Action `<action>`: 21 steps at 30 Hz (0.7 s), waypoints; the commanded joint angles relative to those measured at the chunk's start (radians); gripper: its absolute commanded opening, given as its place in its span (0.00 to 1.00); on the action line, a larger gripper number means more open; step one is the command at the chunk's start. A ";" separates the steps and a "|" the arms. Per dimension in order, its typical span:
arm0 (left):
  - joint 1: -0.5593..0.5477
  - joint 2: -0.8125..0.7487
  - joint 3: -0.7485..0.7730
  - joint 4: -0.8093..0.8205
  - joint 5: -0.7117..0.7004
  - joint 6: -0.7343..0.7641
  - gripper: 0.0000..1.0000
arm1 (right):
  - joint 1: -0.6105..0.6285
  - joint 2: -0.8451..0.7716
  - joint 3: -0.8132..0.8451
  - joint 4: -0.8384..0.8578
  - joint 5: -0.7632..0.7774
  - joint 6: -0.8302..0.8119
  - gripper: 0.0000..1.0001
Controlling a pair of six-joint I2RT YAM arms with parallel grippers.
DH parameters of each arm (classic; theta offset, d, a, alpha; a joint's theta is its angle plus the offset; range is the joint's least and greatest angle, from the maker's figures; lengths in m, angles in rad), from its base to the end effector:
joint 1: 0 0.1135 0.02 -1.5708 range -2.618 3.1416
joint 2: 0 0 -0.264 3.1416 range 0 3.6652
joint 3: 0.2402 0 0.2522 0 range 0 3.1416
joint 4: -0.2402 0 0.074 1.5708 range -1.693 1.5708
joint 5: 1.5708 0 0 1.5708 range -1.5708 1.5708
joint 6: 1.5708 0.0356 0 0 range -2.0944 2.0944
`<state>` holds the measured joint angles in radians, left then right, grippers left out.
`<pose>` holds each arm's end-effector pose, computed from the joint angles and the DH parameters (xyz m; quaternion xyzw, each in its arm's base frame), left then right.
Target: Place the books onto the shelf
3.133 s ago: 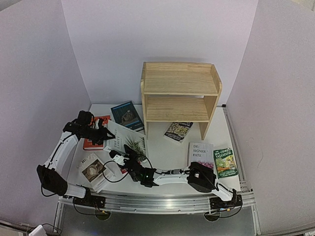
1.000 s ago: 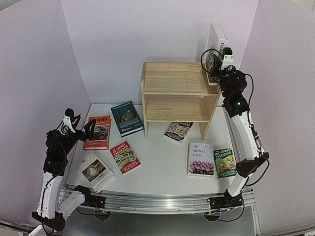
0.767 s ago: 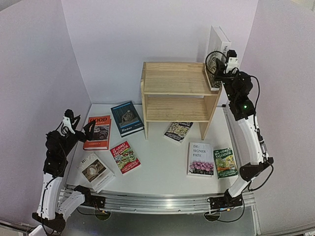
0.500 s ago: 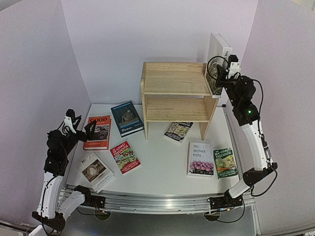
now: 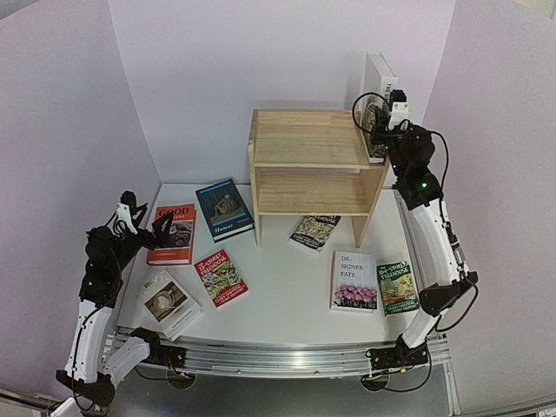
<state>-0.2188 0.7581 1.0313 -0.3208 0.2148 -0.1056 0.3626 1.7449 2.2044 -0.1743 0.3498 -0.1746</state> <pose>0.1513 -0.0414 0.4137 0.1146 0.7142 -0.1874 0.6646 0.3426 0.1169 0.5662 -0.0224 0.6061 -0.0299 0.7945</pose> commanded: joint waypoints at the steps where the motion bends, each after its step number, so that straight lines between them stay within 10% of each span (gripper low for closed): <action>1: 0.001 -0.022 0.011 0.026 -0.005 -0.008 1.00 | -0.012 0.048 0.043 0.019 0.076 -0.059 0.09; 21: 0.001 -0.033 -0.006 0.033 -0.013 0.006 1.00 | -0.057 0.004 -0.057 0.067 0.095 -0.020 0.41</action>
<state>-0.2188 0.7341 1.0313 -0.3214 0.2066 -0.1047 0.3264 1.7651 2.1717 -0.0915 0.3962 -0.1839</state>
